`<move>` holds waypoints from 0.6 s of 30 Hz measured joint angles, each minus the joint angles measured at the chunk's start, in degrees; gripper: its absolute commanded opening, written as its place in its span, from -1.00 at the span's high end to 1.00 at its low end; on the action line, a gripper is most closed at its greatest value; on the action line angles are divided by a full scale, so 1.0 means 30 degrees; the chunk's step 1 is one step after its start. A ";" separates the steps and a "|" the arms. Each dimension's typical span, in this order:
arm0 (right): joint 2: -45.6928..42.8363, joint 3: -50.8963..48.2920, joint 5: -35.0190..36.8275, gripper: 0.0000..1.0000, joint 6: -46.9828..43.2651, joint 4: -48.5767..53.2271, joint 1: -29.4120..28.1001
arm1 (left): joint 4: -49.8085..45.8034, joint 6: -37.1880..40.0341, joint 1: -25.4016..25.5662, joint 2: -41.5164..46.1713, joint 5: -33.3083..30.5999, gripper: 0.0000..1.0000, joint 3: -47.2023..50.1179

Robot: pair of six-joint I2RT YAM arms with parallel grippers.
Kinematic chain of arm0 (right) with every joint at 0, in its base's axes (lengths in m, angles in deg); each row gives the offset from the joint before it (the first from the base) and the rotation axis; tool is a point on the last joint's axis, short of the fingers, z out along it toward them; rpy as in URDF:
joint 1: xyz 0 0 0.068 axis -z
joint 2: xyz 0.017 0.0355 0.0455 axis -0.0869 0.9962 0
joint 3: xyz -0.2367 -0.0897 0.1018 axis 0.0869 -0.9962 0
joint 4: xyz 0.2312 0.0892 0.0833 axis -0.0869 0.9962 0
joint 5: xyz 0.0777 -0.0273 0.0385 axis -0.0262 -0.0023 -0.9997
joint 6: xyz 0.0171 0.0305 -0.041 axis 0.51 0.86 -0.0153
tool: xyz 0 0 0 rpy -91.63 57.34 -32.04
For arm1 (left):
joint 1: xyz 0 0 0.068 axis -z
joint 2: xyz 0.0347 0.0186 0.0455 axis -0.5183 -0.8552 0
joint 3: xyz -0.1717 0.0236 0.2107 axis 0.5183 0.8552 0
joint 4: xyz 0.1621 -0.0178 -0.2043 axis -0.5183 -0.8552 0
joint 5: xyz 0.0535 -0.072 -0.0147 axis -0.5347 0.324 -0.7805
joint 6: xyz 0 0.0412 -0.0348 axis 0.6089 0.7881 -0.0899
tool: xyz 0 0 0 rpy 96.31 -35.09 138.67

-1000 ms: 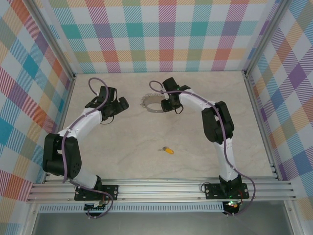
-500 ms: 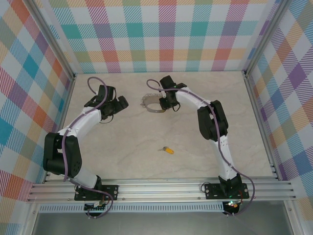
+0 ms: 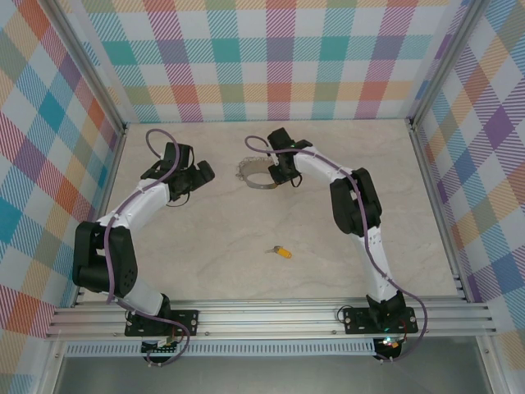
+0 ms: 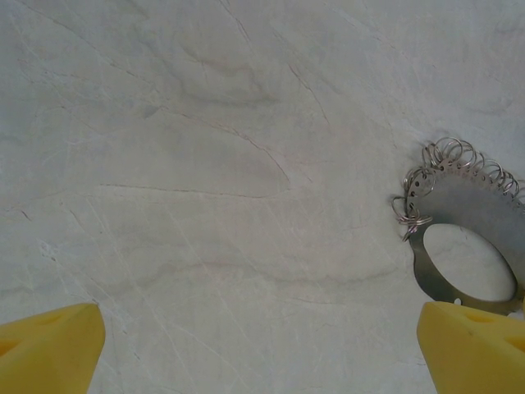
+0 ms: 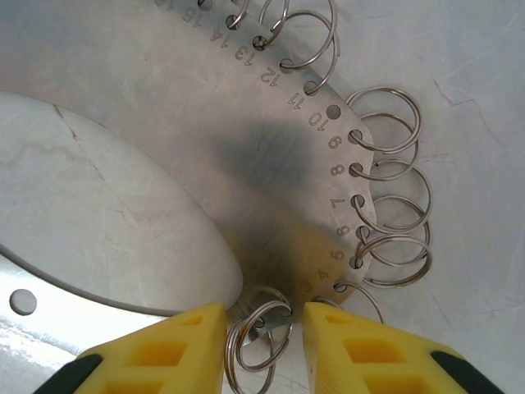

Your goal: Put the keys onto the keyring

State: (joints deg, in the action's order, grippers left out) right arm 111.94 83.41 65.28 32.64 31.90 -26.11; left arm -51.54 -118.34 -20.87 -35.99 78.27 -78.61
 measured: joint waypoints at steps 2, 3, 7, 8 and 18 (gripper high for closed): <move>0.0044 0.0000 0.0051 0.41 -0.0080 -0.0007 -0.0044 | 0.0000 -0.0036 0.0000 -0.0073 0.0000 -0.95 0.0000; 0.0080 0.0000 0.0066 0.42 -0.0138 -0.0007 -0.0066 | 0.0000 -0.0087 0.0000 -0.0117 0.0000 -0.95 0.0000; 0.0219 -0.0015 0.0138 0.43 -0.0342 -0.0015 -0.0138 | 0.0000 -0.0109 0.0000 -0.0189 0.0000 -0.95 0.0000; 0.0219 -0.0029 0.0146 0.45 -0.0364 -0.0022 -0.0175 | 0.0000 -0.0146 0.0000 -0.0197 0.0000 -0.95 0.0000; 0.0219 -0.0058 0.0342 0.56 -0.0481 -0.0095 -0.0291 | 0.0007 -0.0226 0.0000 -0.0197 0.0153 -0.95 0.0000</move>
State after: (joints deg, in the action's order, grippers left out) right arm 112.60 83.24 66.30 31.20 31.61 -26.98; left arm -51.52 -119.02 -20.87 -36.58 78.72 -78.61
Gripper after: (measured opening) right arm 0.237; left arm 0.974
